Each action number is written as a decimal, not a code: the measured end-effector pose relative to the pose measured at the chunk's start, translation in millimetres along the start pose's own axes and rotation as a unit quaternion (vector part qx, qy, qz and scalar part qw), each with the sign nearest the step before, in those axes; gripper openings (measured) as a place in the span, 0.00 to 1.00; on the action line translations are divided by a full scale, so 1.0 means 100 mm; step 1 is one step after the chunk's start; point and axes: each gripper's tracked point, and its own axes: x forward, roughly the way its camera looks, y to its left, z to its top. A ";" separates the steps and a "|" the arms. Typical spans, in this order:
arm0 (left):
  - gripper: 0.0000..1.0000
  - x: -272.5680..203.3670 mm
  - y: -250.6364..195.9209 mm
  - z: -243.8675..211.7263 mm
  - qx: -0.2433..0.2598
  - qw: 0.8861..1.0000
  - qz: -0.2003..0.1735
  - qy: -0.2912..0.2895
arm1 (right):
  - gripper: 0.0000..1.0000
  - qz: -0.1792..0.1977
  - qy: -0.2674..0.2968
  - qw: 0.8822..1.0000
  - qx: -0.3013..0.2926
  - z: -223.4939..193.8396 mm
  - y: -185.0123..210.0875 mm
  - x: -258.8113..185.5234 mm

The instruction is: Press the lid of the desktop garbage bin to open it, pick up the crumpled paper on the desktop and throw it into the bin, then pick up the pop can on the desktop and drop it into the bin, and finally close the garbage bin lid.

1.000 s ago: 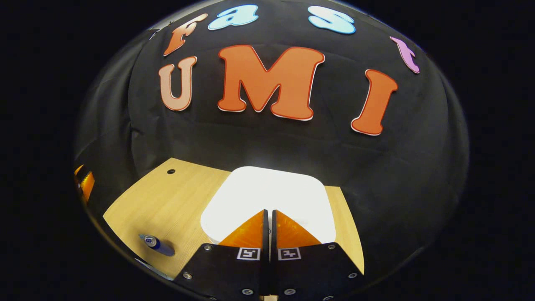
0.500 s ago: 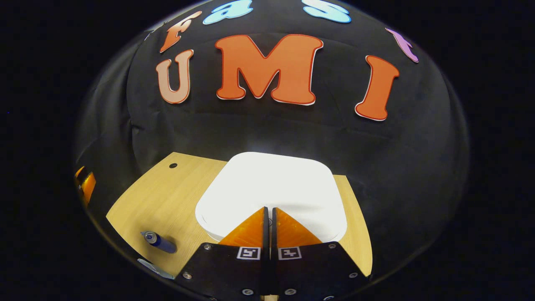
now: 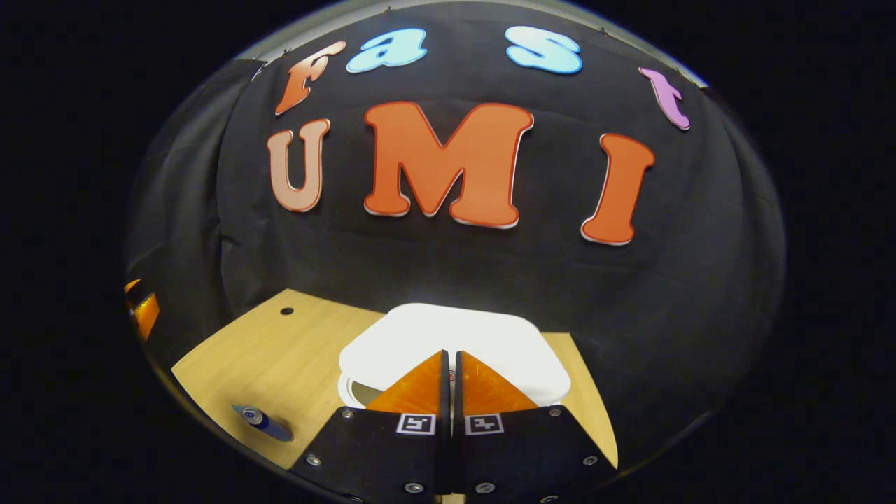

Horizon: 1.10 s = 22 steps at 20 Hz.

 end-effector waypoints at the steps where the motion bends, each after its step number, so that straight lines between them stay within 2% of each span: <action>1: 1.00 -0.01 0.01 0.02 0.000 1.000 0.000 -0.005 | 0.01 -0.003 -0.019 1.000 -0.004 0.10 0.01 -0.03; 5: 1.00 -0.04 0.00 0.10 -0.003 1.000 -0.001 -0.017 | 0.02 -0.015 -0.089 0.996 -0.008 0.49 -0.06 -0.15; 9: 1.00 -0.08 -0.04 0.19 -0.002 0.999 -0.003 -0.034 | 0.08 0.031 -0.132 0.991 -0.017 0.62 0.19 -0.29; 10: 1.00 -0.09 -0.05 0.22 -0.003 0.999 -0.004 -0.038 | 0.19 0.041 -0.139 0.989 -0.024 0.62 0.25 -0.33; 11: 0.99 -0.08 -0.07 0.23 -0.002 0.999 -0.004 -0.041 | 0.23 0.050 -0.146 0.988 -0.031 0.62 0.33 -0.36; 12: 1.00 -0.07 -0.07 0.22 -0.001 0.999 -0.006 -0.042 | 0.33 0.058 -0.149 0.986 -0.036 0.59 0.42 -0.40; 13: 1.00 -0.07 -0.07 0.22 0.002 0.999 -0.008 -0.042 | 0.36 0.064 -0.148 0.986 -0.036 0.55 0.50 -0.42; 14: 1.00 -0.06 -0.07 0.22 0.002 0.999 -0.012 -0.044 | 0.50 0.071 -0.143 0.987 -0.031 0.49 0.59 -0.43; 15: 0.99 -0.06 -0.07 0.21 0.001 0.999 -0.018 -0.046 | 0.52 0.081 -0.133 0.987 -0.024 0.43 0.71 -0.46; 16: 0.99 -0.03 -0.06 0.21 0.001 0.999 -0.023 -0.046 | 0.65 0.096 -0.126 0.987 -0.017 0.35 0.84 -0.50; 18: 0.99 0.04 -0.01 0.15 0.002 0.999 -0.034 -0.040 | 0.77 0.127 -0.125 0.984 -0.010 0.27 1.13 -0.59; 22: 1.00 0.18 0.13 0.13 0.003 0.997 -0.063 -0.044 | 0.84 0.132 -0.095 0.987 -0.018 0.02 1.53 -0.62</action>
